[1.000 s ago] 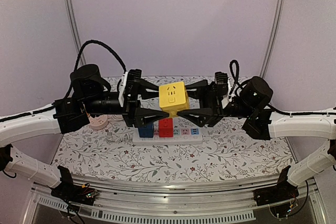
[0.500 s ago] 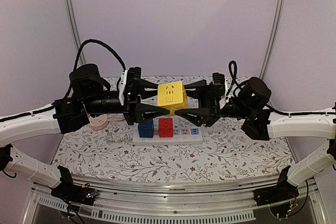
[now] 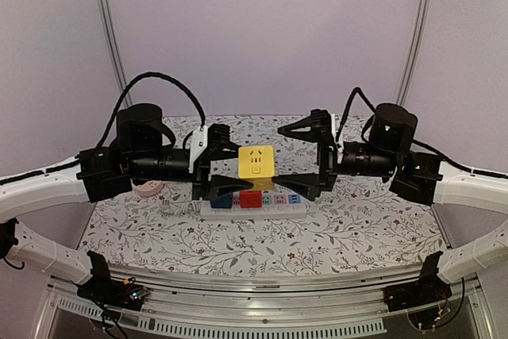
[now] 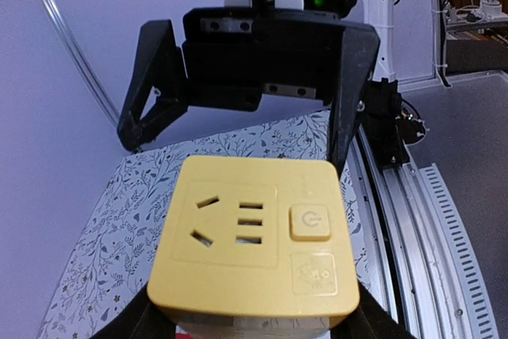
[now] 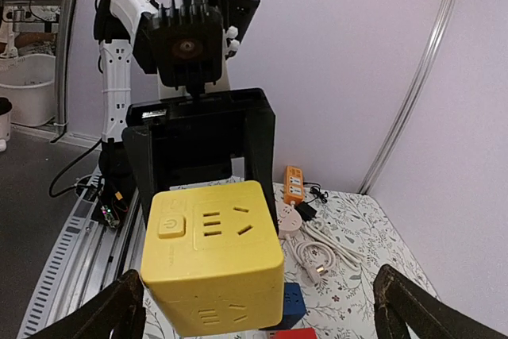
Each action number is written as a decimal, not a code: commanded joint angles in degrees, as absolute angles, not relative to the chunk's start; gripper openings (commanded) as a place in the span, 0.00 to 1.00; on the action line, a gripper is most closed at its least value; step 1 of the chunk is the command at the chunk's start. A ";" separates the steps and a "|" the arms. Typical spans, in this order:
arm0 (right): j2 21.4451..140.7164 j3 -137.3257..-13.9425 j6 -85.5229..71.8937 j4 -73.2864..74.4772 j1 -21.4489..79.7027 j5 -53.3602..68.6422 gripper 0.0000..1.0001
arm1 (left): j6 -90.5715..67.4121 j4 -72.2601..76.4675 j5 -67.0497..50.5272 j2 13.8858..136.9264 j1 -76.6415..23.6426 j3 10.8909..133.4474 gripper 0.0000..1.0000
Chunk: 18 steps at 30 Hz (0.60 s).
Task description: Insert the plug
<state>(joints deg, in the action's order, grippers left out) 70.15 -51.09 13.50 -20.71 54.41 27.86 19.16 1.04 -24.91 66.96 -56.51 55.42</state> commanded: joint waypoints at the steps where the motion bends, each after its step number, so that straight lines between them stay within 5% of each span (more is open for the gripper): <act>1: 67.10 -61.62 26.88 12.40 55.86 19.86 0.99 | 25.52 -6.25 -18.90 65.72 -57.35 57.74 0.00; 6: 73.39 -72.27 32.85 26.41 58.12 16.49 0.99 | 27.06 -4.99 -17.03 66.33 -57.74 57.33 0.00; 18: 80.36 -78.01 34.56 27.15 60.86 16.71 0.99 | 26.81 -3.82 -17.05 66.90 -58.14 56.92 0.00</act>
